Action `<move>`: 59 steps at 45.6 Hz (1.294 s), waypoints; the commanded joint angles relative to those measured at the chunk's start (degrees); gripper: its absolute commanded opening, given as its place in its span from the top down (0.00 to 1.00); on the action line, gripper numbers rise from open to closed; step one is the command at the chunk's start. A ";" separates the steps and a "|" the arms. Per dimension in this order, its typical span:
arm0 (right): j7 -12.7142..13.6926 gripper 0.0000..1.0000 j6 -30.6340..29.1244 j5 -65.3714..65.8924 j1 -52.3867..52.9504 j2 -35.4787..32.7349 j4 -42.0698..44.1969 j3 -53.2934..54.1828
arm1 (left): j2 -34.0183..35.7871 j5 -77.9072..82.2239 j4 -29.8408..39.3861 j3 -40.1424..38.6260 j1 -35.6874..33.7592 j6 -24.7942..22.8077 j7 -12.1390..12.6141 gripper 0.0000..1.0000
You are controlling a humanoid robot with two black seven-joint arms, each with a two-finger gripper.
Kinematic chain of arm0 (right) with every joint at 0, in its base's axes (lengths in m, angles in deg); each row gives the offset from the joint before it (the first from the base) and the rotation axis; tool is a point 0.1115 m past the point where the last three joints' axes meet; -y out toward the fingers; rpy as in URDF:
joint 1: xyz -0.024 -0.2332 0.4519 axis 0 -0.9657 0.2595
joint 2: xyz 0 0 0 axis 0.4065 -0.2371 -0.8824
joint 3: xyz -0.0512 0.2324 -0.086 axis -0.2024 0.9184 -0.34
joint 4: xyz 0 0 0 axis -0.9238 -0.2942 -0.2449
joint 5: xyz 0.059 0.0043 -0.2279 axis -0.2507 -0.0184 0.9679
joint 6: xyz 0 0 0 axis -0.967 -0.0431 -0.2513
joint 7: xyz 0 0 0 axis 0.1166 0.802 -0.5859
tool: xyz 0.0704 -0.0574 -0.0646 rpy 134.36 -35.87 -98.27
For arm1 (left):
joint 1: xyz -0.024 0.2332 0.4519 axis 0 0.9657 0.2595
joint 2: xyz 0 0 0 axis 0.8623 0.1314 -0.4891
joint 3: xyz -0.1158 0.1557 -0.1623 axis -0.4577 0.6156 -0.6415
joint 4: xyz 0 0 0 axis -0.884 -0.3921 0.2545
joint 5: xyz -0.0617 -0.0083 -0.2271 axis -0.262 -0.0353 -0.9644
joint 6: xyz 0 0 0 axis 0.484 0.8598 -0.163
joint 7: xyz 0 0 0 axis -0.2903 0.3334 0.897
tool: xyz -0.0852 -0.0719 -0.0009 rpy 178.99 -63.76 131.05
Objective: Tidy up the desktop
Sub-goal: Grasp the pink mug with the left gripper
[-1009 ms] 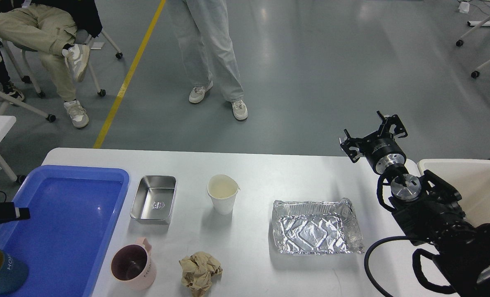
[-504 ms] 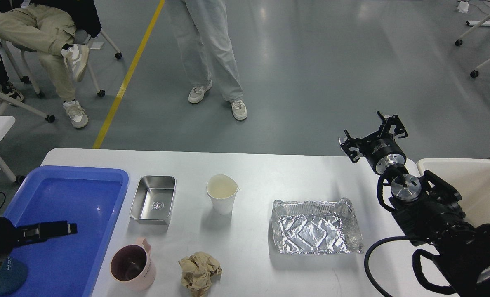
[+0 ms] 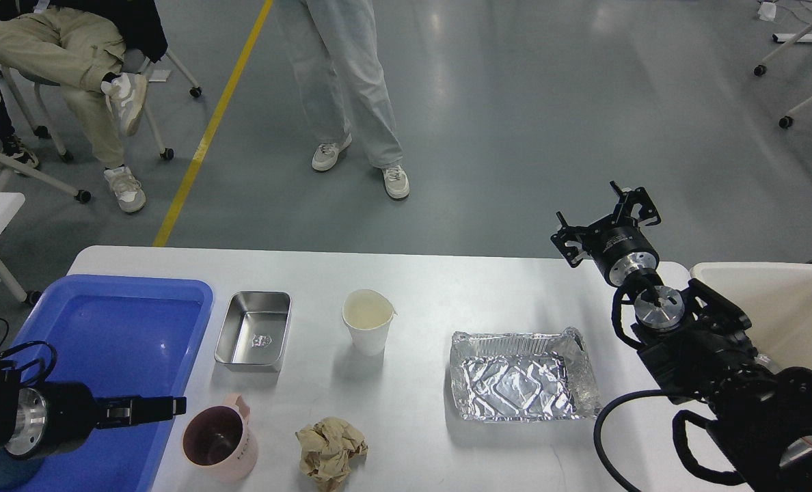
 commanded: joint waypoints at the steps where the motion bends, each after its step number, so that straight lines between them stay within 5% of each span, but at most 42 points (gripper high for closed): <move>1: -0.01 0.00 0.00 0.08 0.21 0.01 -0.01 -0.02 | -2.33 0.68 -1.33 1.84 -0.23 0.09 0.08 0.11; 24: -0.09 0.00 0.00 0.08 0.30 1.16 -0.01 -0.10 | -11.12 2.08 -5.37 5.62 -1.10 1.85 2.10 0.22; 34: -0.09 0.00 0.00 0.08 0.30 1.16 -0.01 -0.10 | -11.30 2.08 -5.20 6.68 -2.60 1.32 2.10 0.42; 43: -0.09 0.00 0.00 0.08 0.39 1.07 -0.01 -0.10 | -10.60 2.08 -5.11 6.85 -3.39 -2.54 2.80 0.71; 59: -0.09 0.00 0.00 0.08 0.39 1.07 -0.01 -0.10 | -9.90 1.91 -4.84 6.85 -5.32 -7.03 3.15 0.97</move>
